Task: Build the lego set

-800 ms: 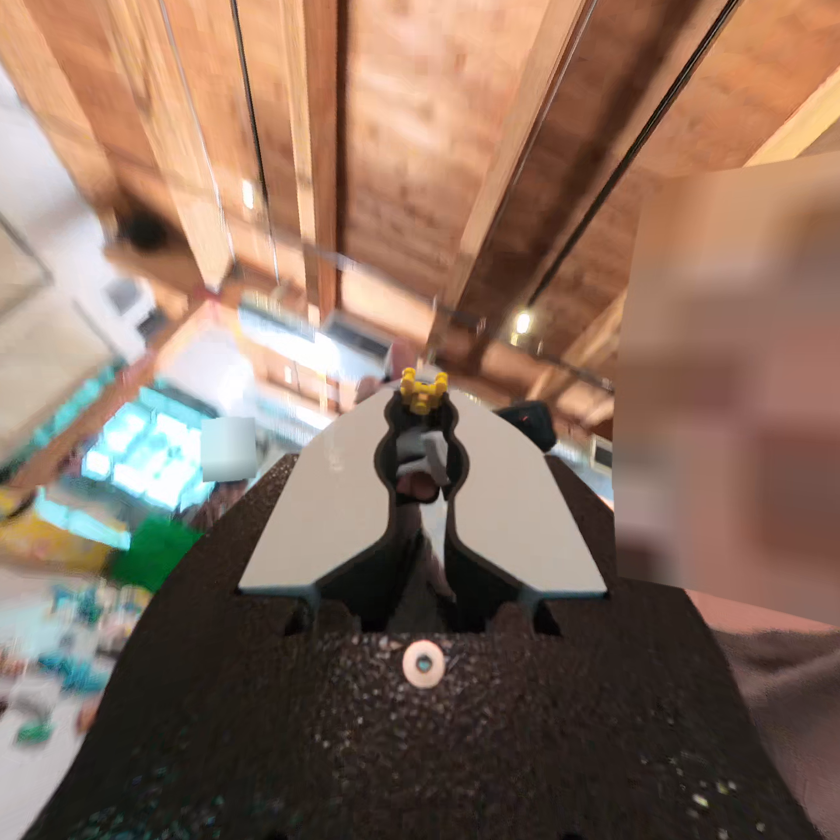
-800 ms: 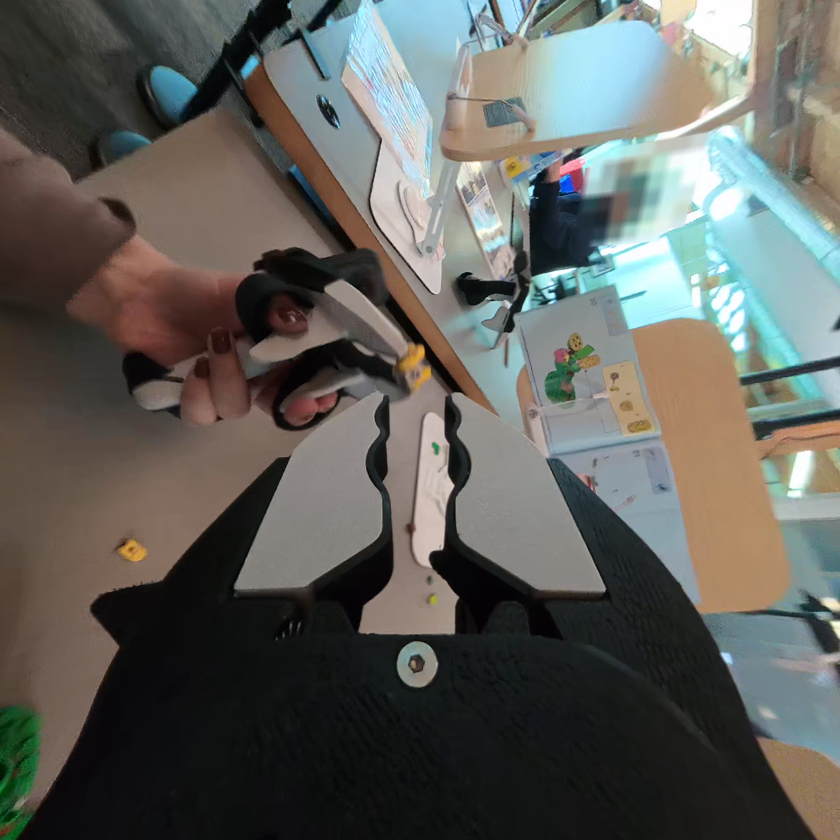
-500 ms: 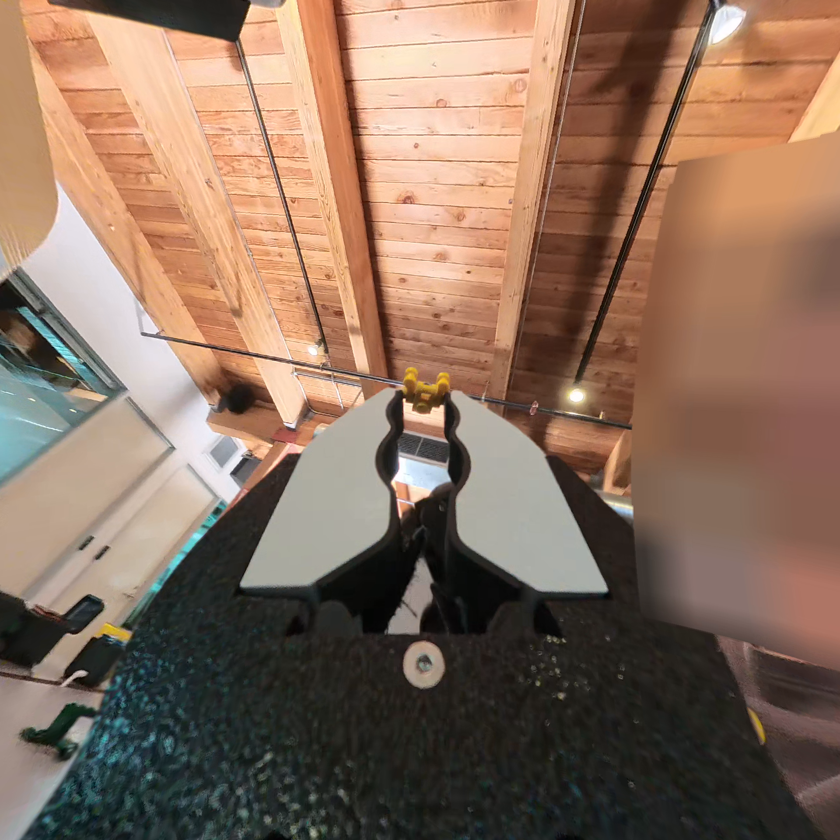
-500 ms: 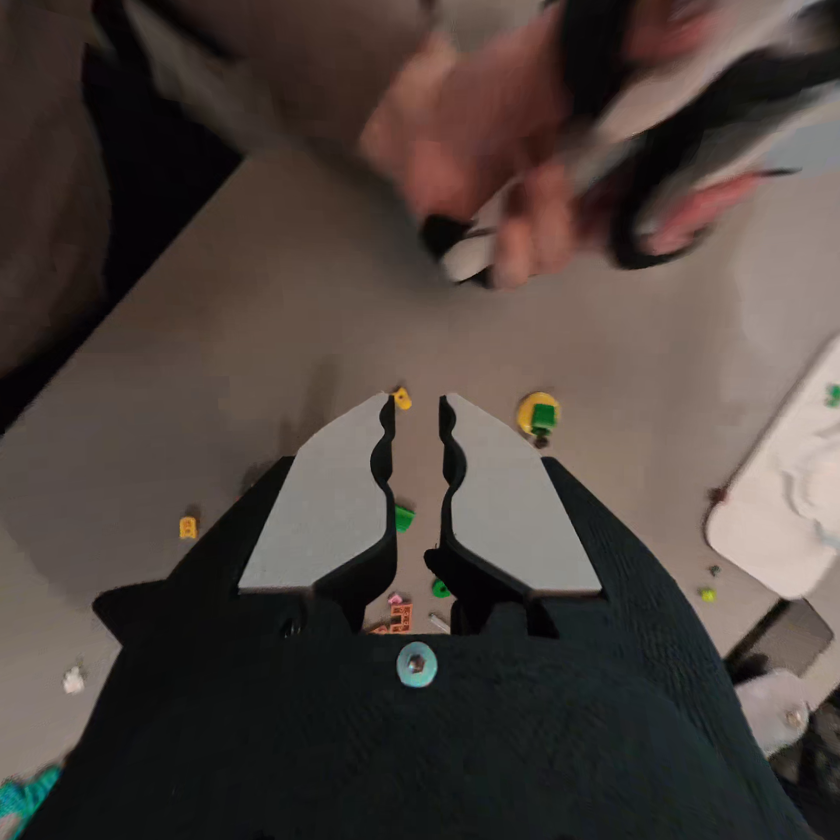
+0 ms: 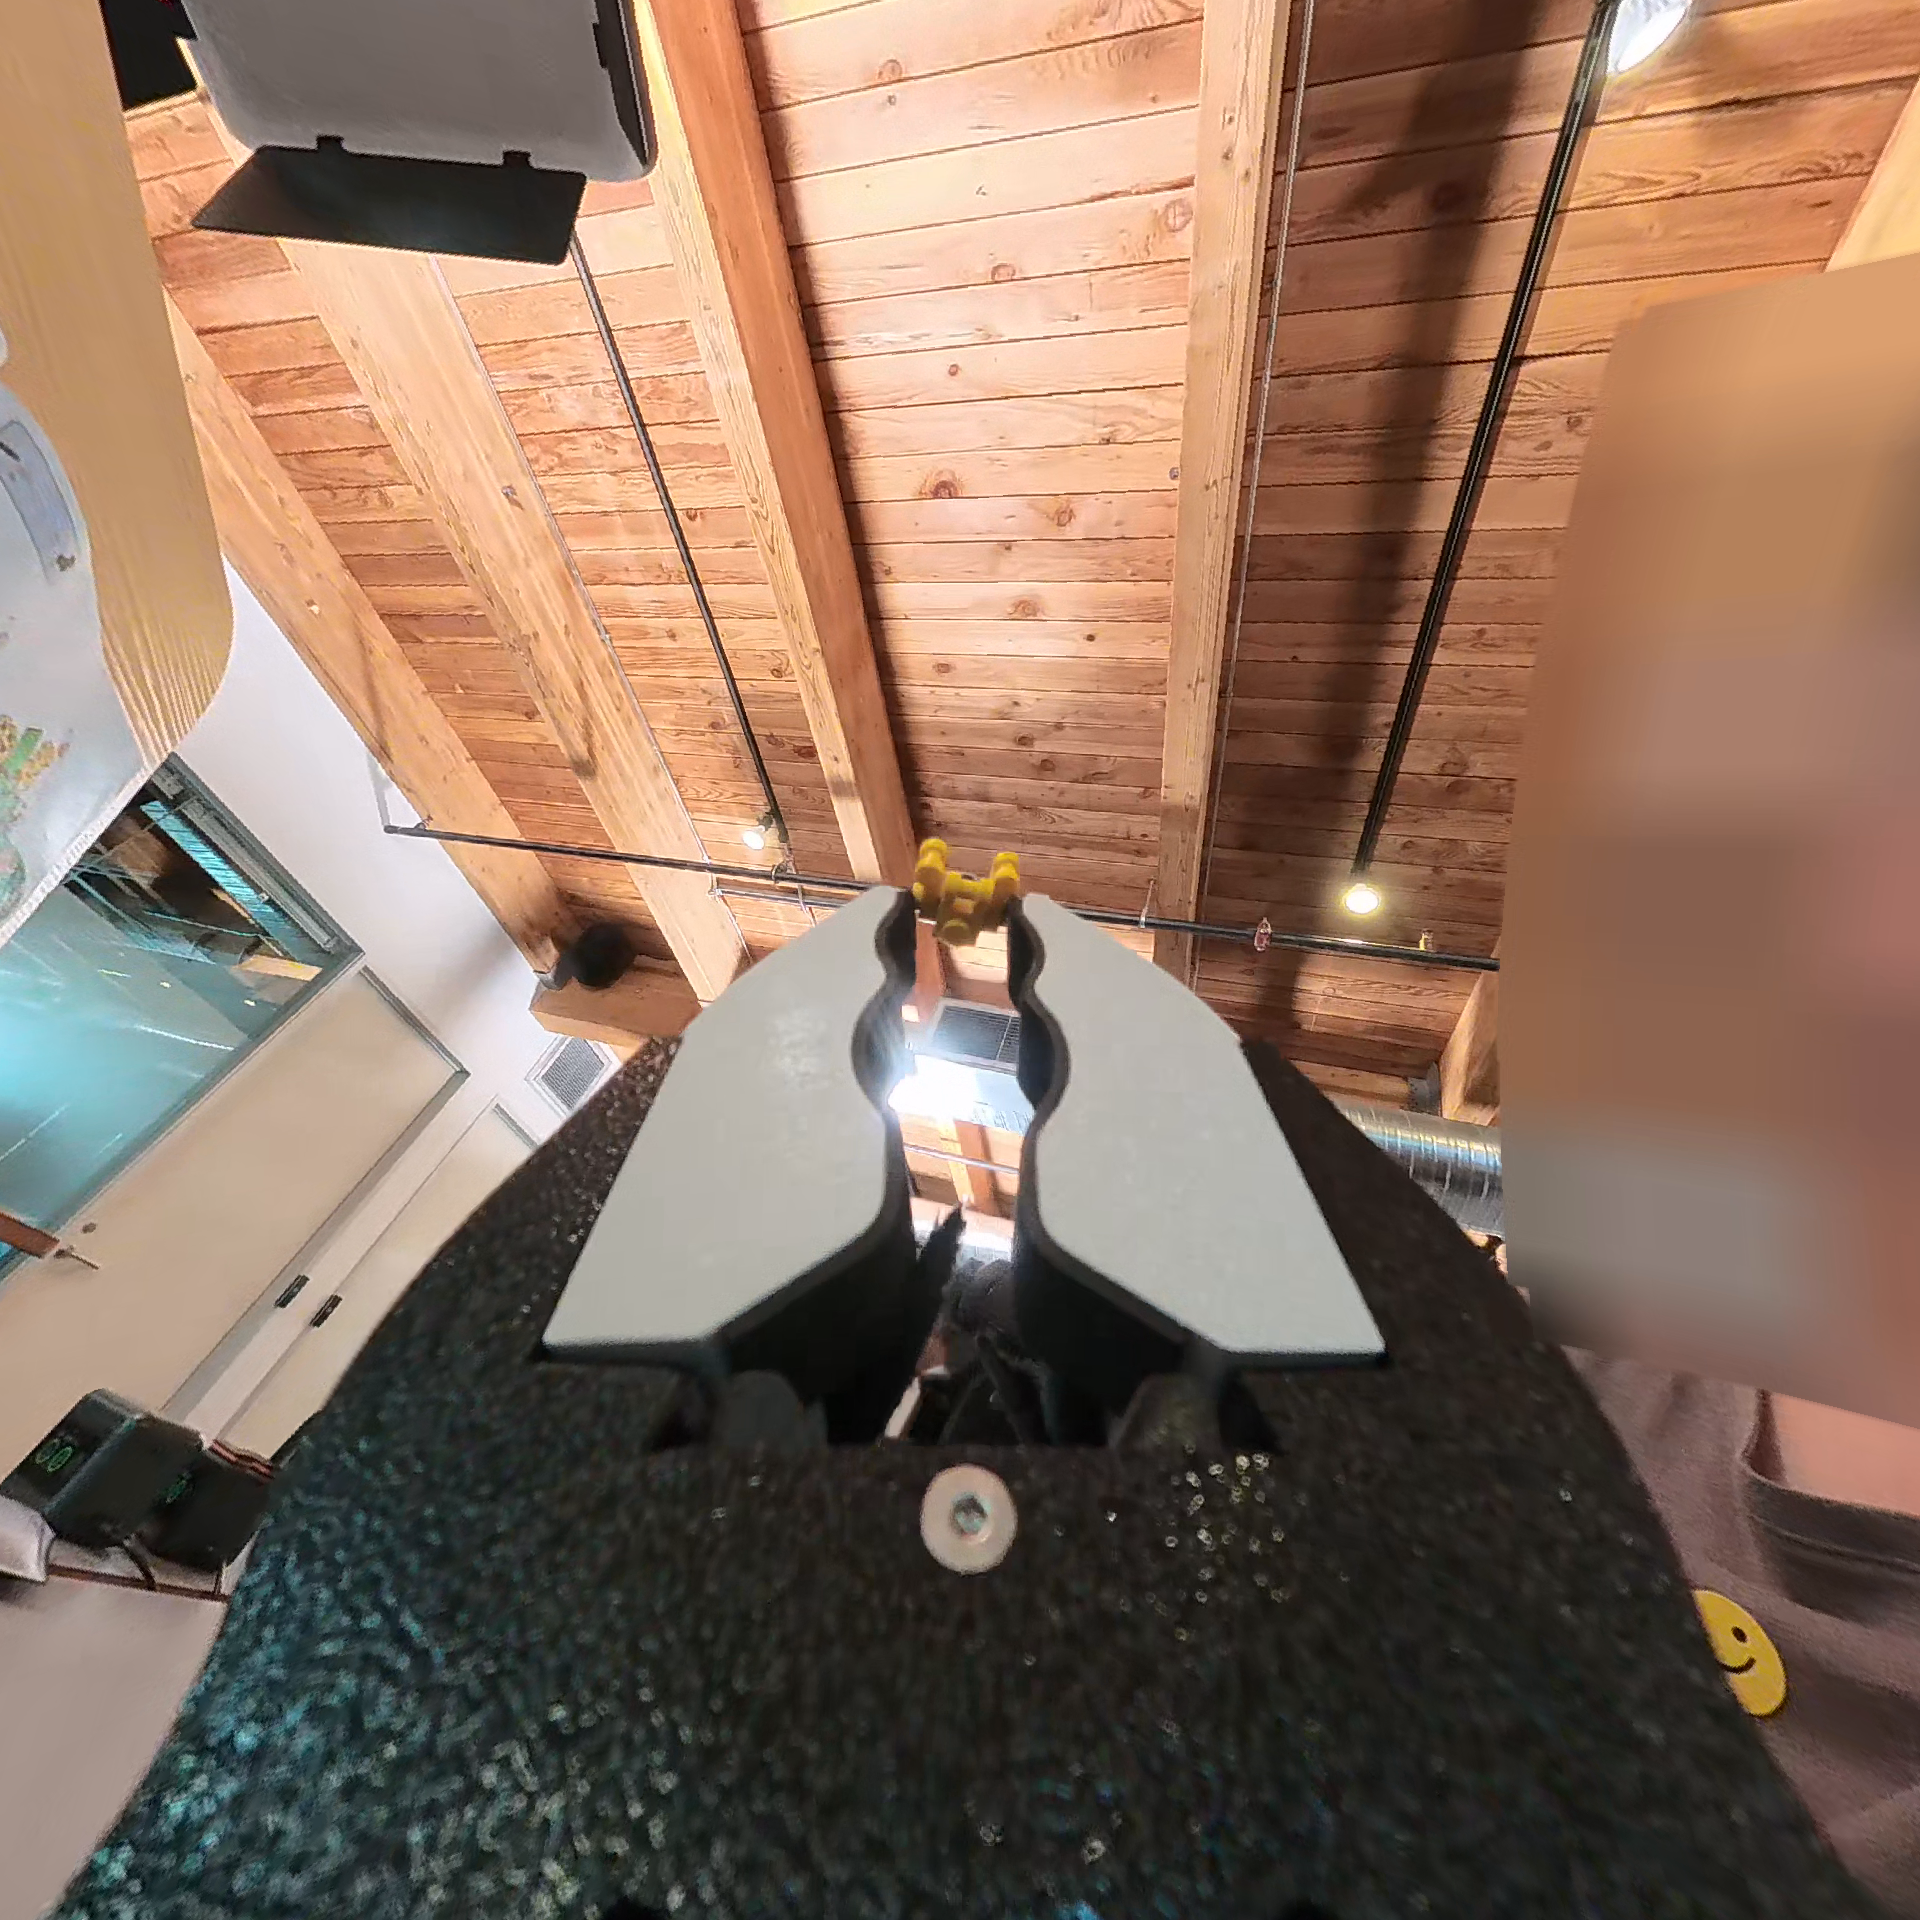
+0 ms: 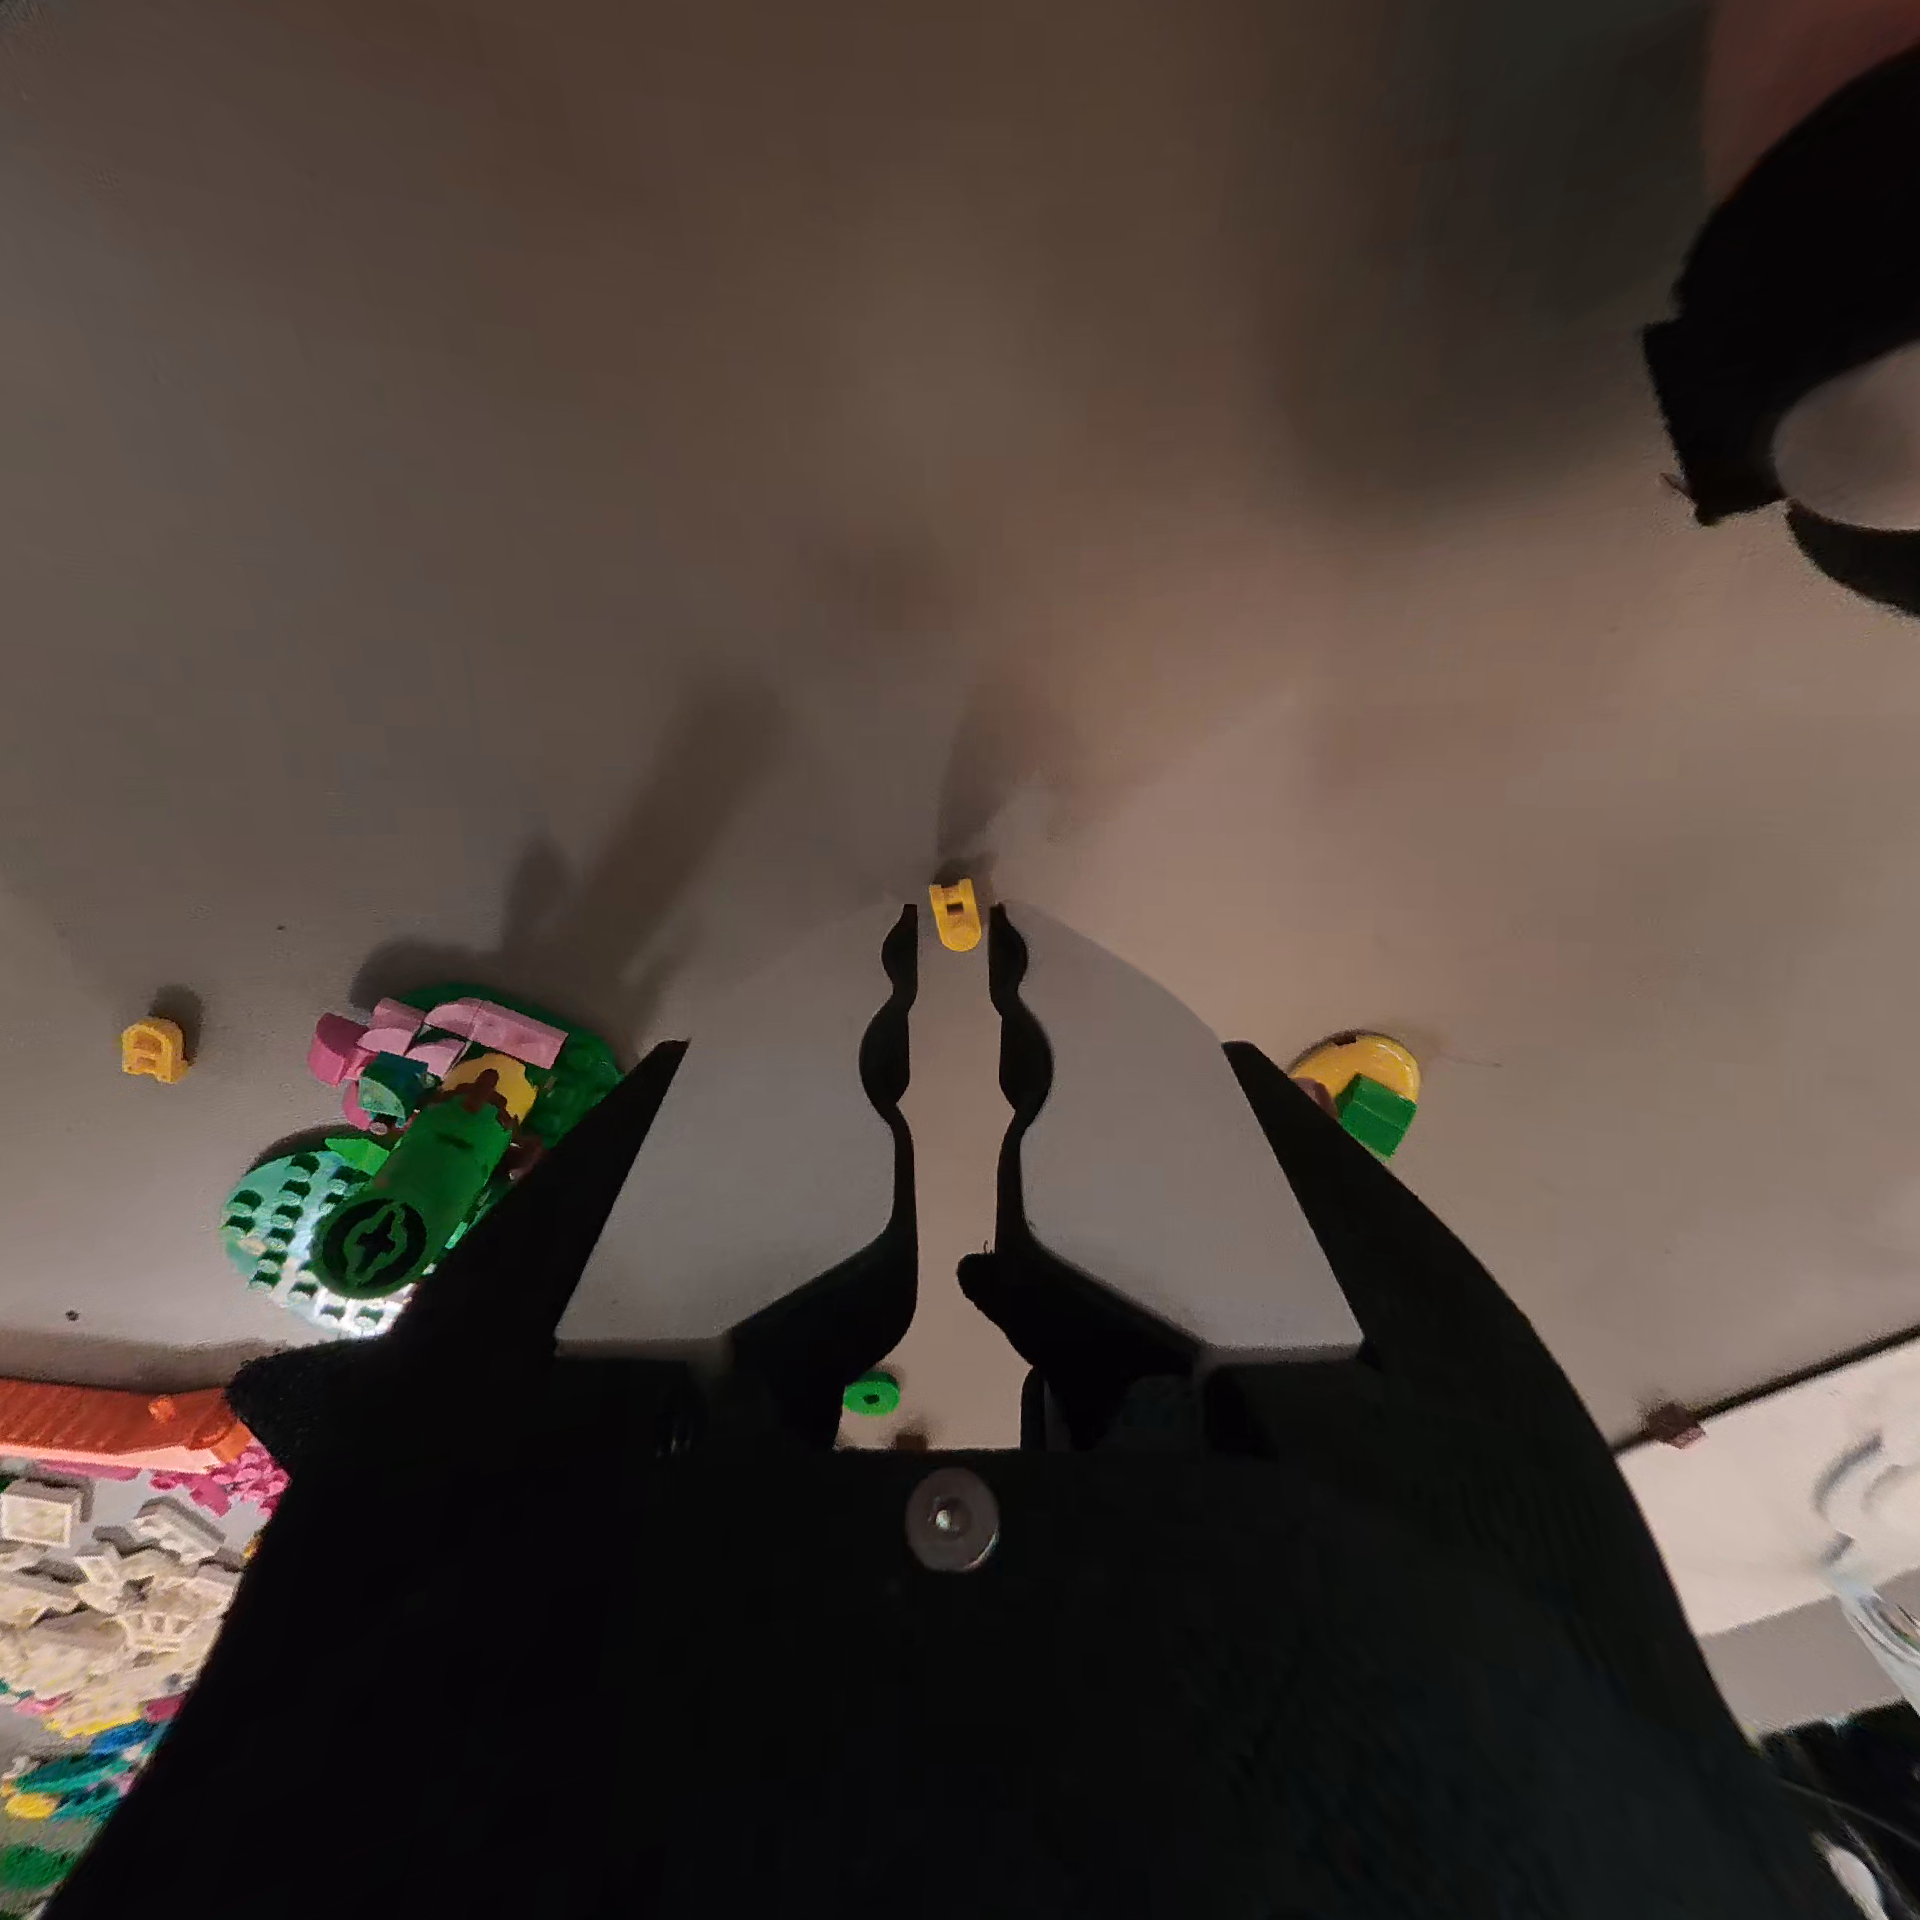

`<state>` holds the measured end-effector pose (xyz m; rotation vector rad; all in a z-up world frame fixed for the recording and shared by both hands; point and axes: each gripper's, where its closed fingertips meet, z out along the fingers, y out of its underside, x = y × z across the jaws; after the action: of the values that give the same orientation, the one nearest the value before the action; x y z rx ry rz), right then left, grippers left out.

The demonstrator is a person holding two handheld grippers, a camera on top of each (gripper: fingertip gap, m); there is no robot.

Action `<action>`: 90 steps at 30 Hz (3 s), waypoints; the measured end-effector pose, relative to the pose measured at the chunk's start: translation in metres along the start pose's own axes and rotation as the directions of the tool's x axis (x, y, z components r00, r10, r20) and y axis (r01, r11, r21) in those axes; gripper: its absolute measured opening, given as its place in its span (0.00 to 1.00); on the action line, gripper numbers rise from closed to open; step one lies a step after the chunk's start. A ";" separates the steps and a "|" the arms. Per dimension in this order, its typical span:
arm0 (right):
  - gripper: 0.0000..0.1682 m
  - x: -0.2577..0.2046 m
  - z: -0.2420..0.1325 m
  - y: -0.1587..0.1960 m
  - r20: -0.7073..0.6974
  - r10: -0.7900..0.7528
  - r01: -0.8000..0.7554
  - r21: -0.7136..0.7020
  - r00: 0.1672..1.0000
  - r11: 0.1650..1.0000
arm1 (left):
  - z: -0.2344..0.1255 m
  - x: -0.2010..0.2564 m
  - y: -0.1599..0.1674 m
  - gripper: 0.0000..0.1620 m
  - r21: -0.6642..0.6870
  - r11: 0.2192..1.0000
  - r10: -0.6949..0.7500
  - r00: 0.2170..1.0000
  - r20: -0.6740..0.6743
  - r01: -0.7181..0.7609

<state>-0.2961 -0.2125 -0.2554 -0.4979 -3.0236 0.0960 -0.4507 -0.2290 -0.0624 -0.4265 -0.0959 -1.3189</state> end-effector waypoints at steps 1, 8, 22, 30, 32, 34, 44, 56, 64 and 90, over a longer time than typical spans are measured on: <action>0.06 0.000 0.001 0.000 0.008 0.003 -0.003 -0.002 1.000 1.000 | 0.000 0.000 0.001 0.10 -0.003 1.000 0.000 1.000 0.001 0.000; 0.04 0.000 0.009 0.004 0.032 0.027 -0.027 -0.018 0.999 0.999 | 0.001 -0.005 0.004 0.10 -0.017 1.000 -0.002 1.000 0.031 0.003; 0.03 0.086 -0.146 -0.024 0.012 0.592 -0.541 0.424 0.806 0.727 | 0.033 0.043 0.000 0.10 -0.027 0.922 0.385 0.923 -0.003 -0.385; 0.03 0.097 -0.270 -0.107 0.103 0.548 -0.500 0.571 0.830 0.651 | 0.070 0.094 0.007 0.10 -0.031 0.862 0.506 0.863 0.003 -0.505; 0.03 0.092 -0.279 -0.120 0.148 0.558 -0.534 0.559 0.817 0.634 | 0.075 0.104 0.011 0.10 -0.022 0.865 0.501 0.866 -0.016 -0.501; 0.03 0.086 -0.283 -0.126 0.171 0.573 -0.566 0.525 0.802 0.635 | 0.077 0.107 0.015 0.10 -0.024 0.880 0.474 0.881 -0.011 -0.474; 0.03 0.069 -0.280 -0.130 0.171 0.647 -0.652 0.402 0.743 0.643 | 0.080 0.110 0.036 0.10 -0.041 0.930 0.362 0.931 -0.054 -0.364; 0.03 0.070 -0.270 -0.125 0.156 0.655 -0.657 0.384 0.739 0.649 | 0.077 0.105 0.041 0.10 -0.061 0.949 0.304 0.948 -0.090 -0.310; 0.03 0.070 -0.267 -0.123 0.126 0.643 -0.636 0.380 0.755 0.672 | 0.077 0.102 0.044 0.10 -0.077 0.950 0.296 0.951 -0.090 -0.303; 0.04 0.062 -0.270 -0.123 0.082 0.652 -0.591 0.518 0.754 0.619 | 0.080 0.107 0.050 0.10 -0.105 0.954 0.267 0.956 -0.118 -0.279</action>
<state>-0.3708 -0.2953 0.0266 -1.3958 -2.3870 0.8587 -0.3622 -0.2895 0.0315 -0.4566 0.1268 -1.0734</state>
